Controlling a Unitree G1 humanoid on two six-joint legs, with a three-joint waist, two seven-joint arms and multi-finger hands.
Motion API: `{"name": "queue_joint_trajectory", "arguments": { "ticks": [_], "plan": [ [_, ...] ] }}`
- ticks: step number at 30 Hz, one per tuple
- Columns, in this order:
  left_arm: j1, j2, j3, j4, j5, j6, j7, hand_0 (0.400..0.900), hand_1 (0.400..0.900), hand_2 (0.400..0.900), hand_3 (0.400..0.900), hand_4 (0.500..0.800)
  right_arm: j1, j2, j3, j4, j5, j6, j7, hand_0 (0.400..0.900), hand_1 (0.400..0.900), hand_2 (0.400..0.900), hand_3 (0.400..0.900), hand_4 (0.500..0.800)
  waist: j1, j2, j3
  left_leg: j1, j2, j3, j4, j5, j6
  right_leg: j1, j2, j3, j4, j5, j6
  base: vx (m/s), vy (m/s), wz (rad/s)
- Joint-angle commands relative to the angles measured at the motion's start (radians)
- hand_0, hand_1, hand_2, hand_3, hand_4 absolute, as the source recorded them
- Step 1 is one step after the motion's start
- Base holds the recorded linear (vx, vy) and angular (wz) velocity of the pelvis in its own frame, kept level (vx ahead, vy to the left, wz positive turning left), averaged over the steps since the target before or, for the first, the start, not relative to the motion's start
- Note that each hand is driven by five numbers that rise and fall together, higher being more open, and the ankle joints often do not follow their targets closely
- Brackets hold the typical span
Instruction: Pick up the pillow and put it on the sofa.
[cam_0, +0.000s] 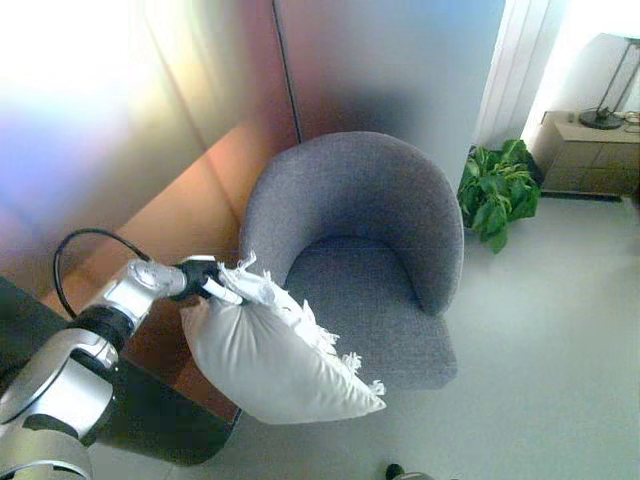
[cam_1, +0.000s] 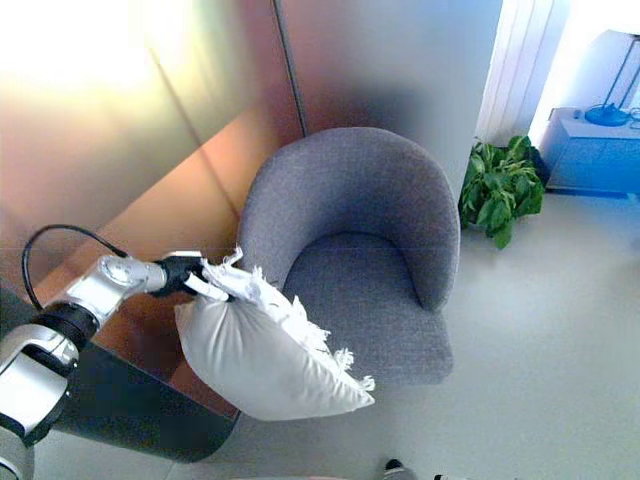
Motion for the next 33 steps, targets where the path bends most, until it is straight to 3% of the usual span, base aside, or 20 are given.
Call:
{"name": "queue_joint_trajectory", "arguments": {
  "ticks": [1,12,17,26,27,28,33],
  "plan": [
    [-0.326,0.054,0.055,0.091,-0.053,-0.089,0.030,0.400,0.400,0.400,0.400,0.500,0.004,-0.008,0.001,0.058,0.044,0.016,-0.014,0.900,0.900,0.900,0.900,0.800,-0.018,0.027,-0.095,0.052,-0.071,0.065,0.022,-0.103,-0.013,-0.004,0.012,0.023,0.028,-0.046,0.098,0.04,-0.094,-0.18],
    [-0.354,0.001,0.031,0.093,-0.032,-0.070,0.056,0.400,0.400,0.400,0.400,0.500,0.040,0.004,-0.032,0.065,0.091,0.041,-0.022,0.900,0.900,0.900,0.900,0.800,-0.072,0.045,-0.096,0.051,-0.067,0.103,0.021,-0.107,-0.009,-0.029,0.022,0.067,0.023,-0.035,0.108,0.05,-0.083,-0.17],
    [-0.334,-0.038,0.039,0.088,-0.026,-0.022,0.062,0.400,0.400,0.400,0.400,0.500,0.055,0.004,-0.048,0.064,0.097,0.056,-0.037,0.900,0.900,0.900,0.900,0.800,-0.101,0.052,-0.091,0.051,-0.067,0.126,0.025,-0.110,-0.004,-0.042,0.027,0.090,0.025,-0.033,0.109,0.07,-0.073,-0.20],
    [-0.318,-0.116,0.064,0.115,-0.013,0.072,0.169,0.400,0.400,0.400,0.400,0.500,0.090,-0.026,-0.079,0.067,0.074,0.062,-0.049,0.900,0.900,0.900,0.900,0.800,-0.164,0.078,-0.070,0.033,-0.080,0.171,0.030,-0.110,0.001,-0.084,0.024,0.133,0.025,-0.022,0.118,0.03,-0.037,-0.20],
    [-0.317,-0.124,0.068,0.114,-0.024,0.081,0.190,0.537,0.537,0.537,0.537,0.582,0.094,-0.028,-0.080,0.067,0.072,0.053,-0.046,0.900,0.900,0.900,0.900,0.800,-0.169,0.081,-0.067,0.031,-0.081,0.175,0.031,-0.110,0.000,-0.087,0.023,0.137,0.024,-0.022,0.119,-0.02,0.024,-0.15],
    [-0.316,-0.130,0.074,0.109,-0.045,0.089,0.213,0.900,0.900,0.900,0.900,0.800,0.098,-0.030,-0.081,0.064,0.073,0.045,-0.043,0.900,0.900,0.900,0.900,0.800,-0.173,0.085,-0.064,0.028,-0.083,0.178,0.032,-0.110,-0.001,-0.090,0.021,0.140,0.023,-0.022,0.121,-0.02,0.025,-0.11],
    [-0.319,-0.144,0.085,0.114,-0.064,0.107,0.236,0.900,0.900,0.900,0.900,0.800,0.111,-0.022,-0.075,0.067,0.076,0.012,-0.035,0.900,0.900,0.900,0.900,0.800,-0.181,0.088,-0.062,0.027,-0.080,0.194,0.039,-0.113,-0.003,-0.089,0.021,0.145,0.022,-0.026,0.124,-0.02,-0.006,-0.06]
  ]
}}
